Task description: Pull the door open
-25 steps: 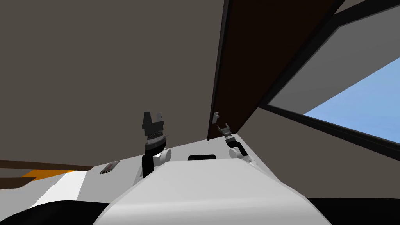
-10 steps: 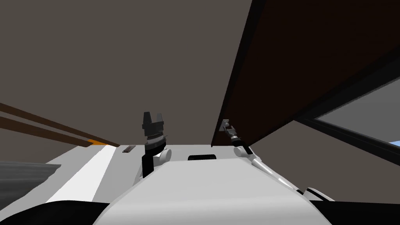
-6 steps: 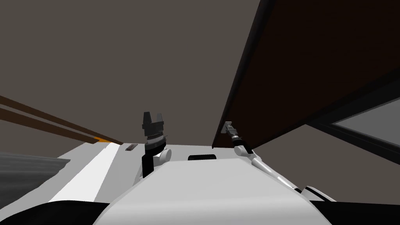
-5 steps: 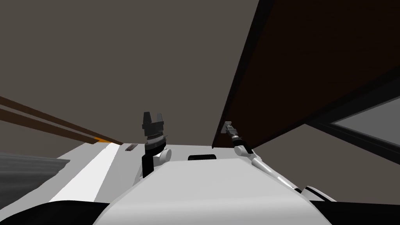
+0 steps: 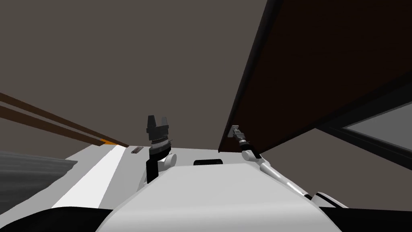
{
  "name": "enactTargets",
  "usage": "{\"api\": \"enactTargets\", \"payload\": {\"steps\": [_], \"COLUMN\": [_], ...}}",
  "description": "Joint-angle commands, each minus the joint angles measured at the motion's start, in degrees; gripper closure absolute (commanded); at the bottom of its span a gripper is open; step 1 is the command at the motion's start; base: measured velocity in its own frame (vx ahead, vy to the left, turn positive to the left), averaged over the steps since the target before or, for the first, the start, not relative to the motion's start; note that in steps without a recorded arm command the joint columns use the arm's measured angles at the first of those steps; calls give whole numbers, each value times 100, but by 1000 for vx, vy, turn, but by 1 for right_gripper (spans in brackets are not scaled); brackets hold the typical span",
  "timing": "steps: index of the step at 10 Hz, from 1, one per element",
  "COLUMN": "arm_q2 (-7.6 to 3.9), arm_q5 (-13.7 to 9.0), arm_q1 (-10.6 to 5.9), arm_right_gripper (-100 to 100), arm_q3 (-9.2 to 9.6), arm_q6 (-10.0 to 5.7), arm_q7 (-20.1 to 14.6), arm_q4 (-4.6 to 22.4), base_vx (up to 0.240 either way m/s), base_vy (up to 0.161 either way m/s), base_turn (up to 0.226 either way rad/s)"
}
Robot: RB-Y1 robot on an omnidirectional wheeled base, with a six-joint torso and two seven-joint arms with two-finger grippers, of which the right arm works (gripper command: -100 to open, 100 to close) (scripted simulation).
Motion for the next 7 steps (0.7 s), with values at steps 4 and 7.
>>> {"api": "enactTargets", "payload": {"steps": [4, 7], "arm_q2": [-262, -503], "arm_q5": [45, 81], "arm_q1": [93, 164], "arm_right_gripper": [100, 100], "arm_q3": [217, 386], "arm_q6": [-127, -242], "arm_q7": [-297, -549], "arm_q4": [-83, -152], "base_vx": [-188, -231], "base_vy": [-65, -81], "base_turn": [131, 165]}}
